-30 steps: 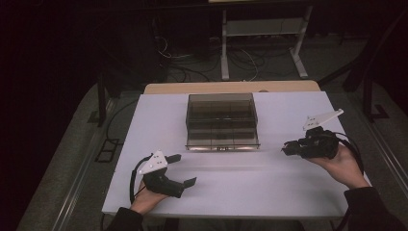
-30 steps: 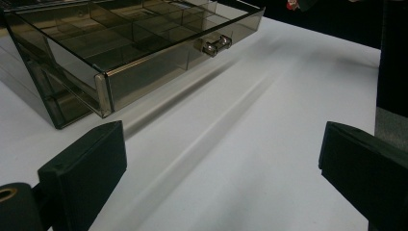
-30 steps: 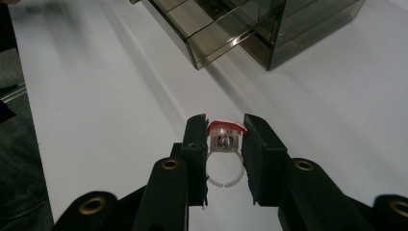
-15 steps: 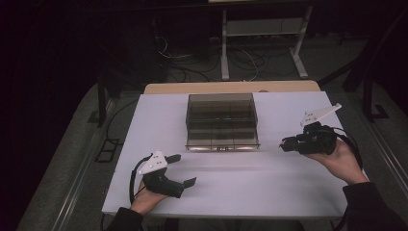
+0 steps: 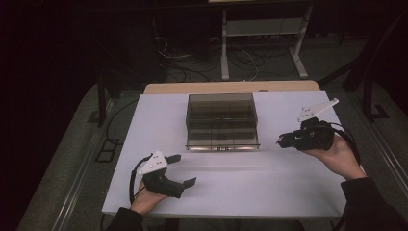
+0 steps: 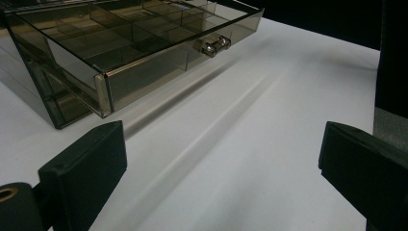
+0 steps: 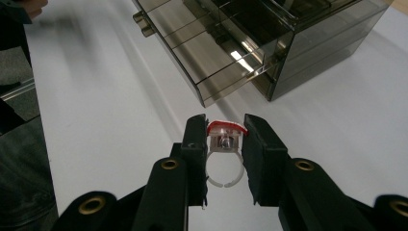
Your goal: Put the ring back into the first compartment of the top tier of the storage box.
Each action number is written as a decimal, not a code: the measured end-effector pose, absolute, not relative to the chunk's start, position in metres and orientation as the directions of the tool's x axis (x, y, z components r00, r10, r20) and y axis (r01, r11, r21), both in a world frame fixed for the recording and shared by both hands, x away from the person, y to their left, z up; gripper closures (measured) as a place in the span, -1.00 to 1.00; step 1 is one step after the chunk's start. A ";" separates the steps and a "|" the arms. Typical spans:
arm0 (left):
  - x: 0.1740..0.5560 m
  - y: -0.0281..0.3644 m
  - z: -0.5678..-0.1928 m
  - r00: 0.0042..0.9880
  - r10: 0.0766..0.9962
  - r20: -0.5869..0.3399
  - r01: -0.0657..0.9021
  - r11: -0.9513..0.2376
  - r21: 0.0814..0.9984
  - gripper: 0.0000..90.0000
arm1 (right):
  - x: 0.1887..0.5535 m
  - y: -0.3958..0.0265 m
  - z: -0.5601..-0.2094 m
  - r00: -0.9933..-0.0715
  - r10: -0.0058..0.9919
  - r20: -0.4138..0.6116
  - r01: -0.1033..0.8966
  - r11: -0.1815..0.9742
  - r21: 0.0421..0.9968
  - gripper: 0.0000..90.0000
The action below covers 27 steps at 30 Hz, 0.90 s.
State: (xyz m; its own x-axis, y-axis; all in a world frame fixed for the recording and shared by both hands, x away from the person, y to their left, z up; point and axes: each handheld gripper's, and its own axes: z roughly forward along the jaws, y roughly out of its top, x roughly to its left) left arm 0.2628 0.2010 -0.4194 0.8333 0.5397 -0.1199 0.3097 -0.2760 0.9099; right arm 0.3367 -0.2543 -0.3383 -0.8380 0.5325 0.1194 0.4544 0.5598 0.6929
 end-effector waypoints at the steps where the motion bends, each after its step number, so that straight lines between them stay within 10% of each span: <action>1: 0.263 0.201 -0.419 0.833 0.540 -0.119 0.309 -0.276 0.910 -0.95 | 0.337 -0.253 -0.337 -0.839 0.531 0.119 0.453 0.560 0.693 0.57; 27: 0.263 0.200 -0.420 0.838 0.532 -0.123 0.309 -0.277 0.910 -0.95 | 0.350 -0.225 -0.315 -0.866 0.491 0.092 0.407 0.585 0.701 0.57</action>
State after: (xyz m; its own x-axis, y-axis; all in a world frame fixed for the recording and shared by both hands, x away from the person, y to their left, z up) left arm 0.2625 0.2001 -0.4196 0.8379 0.5318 -0.1228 0.3093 -0.2773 0.9096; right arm 0.3498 -0.2247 -0.3148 -0.8661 0.4912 0.0925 0.4068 0.5854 0.7013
